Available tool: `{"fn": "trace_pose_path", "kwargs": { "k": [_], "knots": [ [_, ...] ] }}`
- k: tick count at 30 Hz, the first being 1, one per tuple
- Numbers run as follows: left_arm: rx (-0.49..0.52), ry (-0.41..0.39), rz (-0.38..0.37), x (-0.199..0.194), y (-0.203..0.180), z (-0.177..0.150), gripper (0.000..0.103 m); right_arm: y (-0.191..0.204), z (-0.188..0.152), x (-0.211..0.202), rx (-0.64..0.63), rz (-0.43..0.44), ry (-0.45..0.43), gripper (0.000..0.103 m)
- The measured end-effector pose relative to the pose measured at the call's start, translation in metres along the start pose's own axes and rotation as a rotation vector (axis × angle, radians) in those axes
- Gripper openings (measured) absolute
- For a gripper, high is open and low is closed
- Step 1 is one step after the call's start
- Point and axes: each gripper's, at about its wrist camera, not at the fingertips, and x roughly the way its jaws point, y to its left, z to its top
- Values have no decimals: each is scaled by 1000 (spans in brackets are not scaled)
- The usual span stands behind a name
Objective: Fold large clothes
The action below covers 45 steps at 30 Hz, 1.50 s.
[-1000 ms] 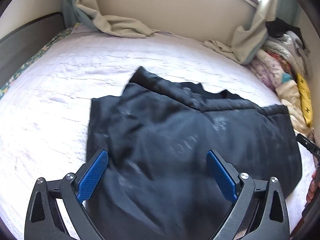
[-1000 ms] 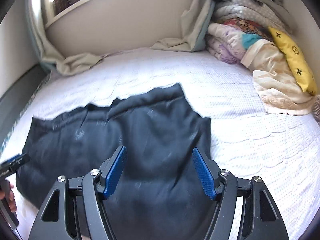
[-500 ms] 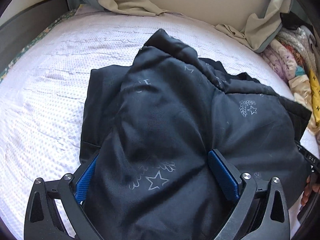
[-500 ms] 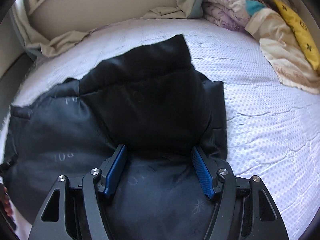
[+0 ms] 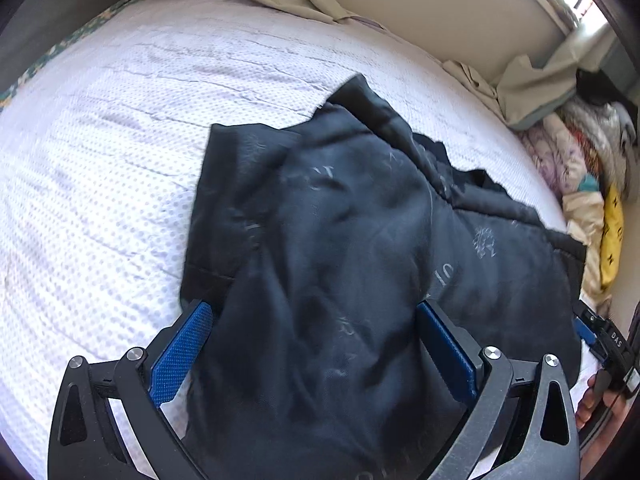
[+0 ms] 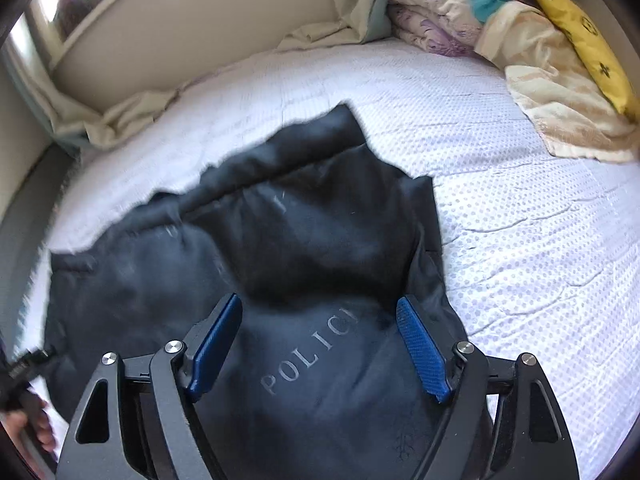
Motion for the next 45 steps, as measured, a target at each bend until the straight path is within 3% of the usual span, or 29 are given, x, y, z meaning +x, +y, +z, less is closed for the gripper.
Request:
{"fn": "trace_pose_path", "kwargs": {
  "k": [7, 14, 18, 23, 30, 36, 45],
  "knots": [
    [-36, -48, -25, -28, 8, 5, 102, -12, 12, -38, 148, 90, -51, 79],
    [-99, -56, -115, -52, 29, 5, 102, 6, 6, -76, 73, 143, -108, 79],
    [-129, -48, -128, -58, 46, 0, 102, 14, 0, -86, 2, 120, -126, 79],
    [-189, 8, -205, -51, 64, -7, 102, 25, -10, -95, -110, 42, -170, 79],
    [-410, 158, -413, -15, 94, -26, 102, 38, -18, -96, -173, 82, -152, 79],
    [-560, 260, -531, 16, 110, -40, 102, 39, -17, -93, -167, 93, -141, 79],
    [-615, 163, -605, 27, 106, -34, 99, 48, -19, -82, -179, 129, -100, 79]
  ]
}}
